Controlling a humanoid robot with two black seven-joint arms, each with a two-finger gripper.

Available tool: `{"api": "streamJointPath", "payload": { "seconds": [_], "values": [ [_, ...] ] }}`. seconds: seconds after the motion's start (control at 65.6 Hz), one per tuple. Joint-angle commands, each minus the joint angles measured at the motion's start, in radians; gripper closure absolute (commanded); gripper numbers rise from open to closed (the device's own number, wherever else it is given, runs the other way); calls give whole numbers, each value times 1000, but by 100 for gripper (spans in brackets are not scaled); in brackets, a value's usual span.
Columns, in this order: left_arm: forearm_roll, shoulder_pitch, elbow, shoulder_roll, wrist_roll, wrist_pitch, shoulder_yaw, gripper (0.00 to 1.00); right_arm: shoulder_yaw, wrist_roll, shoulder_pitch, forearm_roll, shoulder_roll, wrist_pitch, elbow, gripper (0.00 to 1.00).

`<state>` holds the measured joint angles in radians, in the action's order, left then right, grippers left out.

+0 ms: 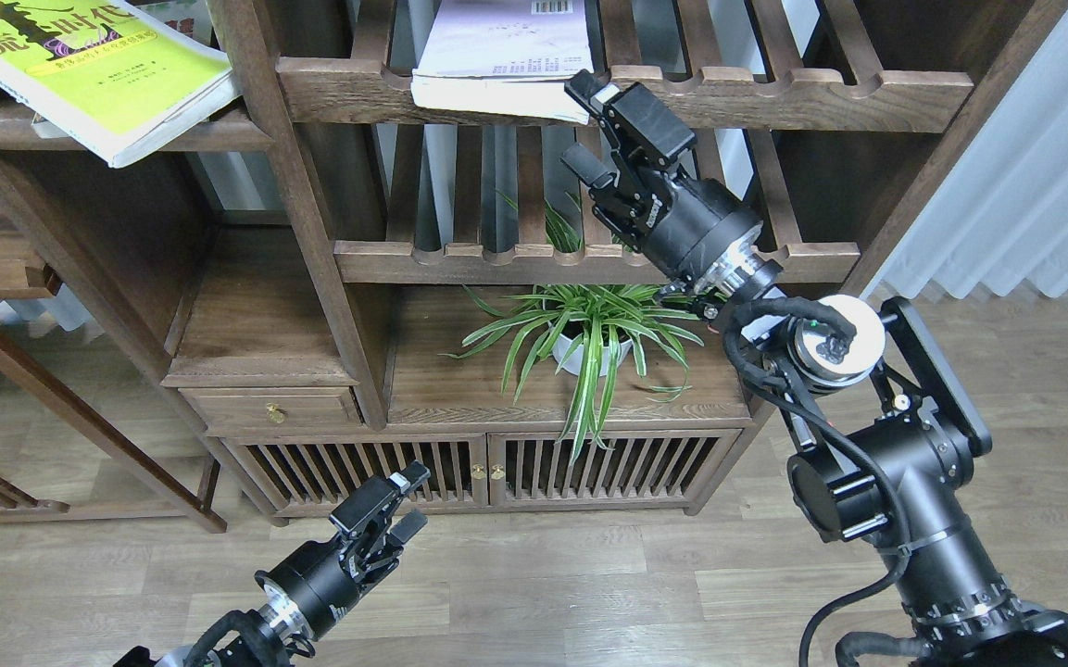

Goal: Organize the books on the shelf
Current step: 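Reach the right gripper up to the white book on the top shelf, then grasp the white book with the right gripper and pull it down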

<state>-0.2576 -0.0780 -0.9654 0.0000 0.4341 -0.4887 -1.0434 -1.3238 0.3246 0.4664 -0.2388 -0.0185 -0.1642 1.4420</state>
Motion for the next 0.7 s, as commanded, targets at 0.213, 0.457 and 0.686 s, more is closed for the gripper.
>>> {"api": "streamJointPath", "payload": {
  "seconds": [0.213,0.457,0.686],
  "values": [
    [-2,-13,0,0,0,0,-4,1,3,-13,54,22,11,-72,-8,7],
    [-2,-16,2,0,0,0,-37,1,11,-36,80,61,18,-109,-52,8],
    [-2,-43,31,0,-2,0,-43,1,12,-38,138,75,18,-112,-120,9]
  ]
}}
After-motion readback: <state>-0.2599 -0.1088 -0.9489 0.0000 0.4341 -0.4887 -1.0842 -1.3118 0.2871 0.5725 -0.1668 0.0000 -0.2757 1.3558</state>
